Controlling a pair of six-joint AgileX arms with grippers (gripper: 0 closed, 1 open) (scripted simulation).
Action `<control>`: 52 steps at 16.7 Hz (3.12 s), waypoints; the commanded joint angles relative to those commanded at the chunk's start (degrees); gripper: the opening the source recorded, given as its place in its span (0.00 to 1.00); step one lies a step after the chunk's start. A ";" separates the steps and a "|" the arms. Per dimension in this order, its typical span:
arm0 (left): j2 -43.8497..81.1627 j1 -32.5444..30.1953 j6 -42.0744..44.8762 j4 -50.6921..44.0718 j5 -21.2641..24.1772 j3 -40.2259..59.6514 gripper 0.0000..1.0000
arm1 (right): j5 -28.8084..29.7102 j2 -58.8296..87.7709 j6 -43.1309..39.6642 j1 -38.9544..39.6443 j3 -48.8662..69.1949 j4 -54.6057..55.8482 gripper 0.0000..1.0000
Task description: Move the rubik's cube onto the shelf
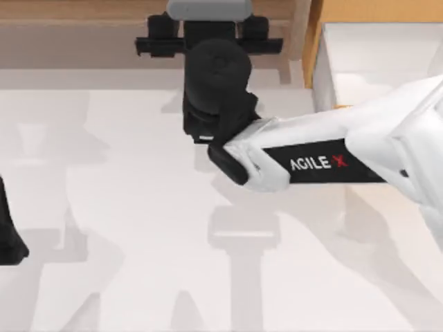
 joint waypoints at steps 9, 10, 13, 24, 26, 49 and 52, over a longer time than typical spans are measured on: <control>0.00 0.00 0.00 0.00 0.00 0.00 1.00 | -5.00 9.22 1.45 -4.73 18.15 -10.42 0.00; 0.00 0.00 0.00 0.00 0.00 0.00 1.00 | -5.14 10.20 1.72 -5.31 19.88 -12.07 0.00; 0.00 0.00 0.00 0.00 0.00 0.00 1.00 | -5.23 11.97 2.10 -6.20 22.61 -15.05 0.00; 0.00 0.00 0.00 0.00 0.00 0.00 1.00 | -5.23 12.01 2.10 -6.21 22.65 -15.10 0.53; 0.00 0.00 0.00 0.00 0.00 0.00 1.00 | -5.23 12.01 2.10 -6.21 22.65 -15.10 0.68; 0.00 0.00 0.00 0.00 0.00 0.00 1.00 | -13.72 2.51 -16.87 -1.86 -3.54 6.01 1.00; 0.00 0.00 0.00 0.00 0.00 0.00 1.00 | -17.60 -2.84 -28.97 -2.00 -20.30 16.63 1.00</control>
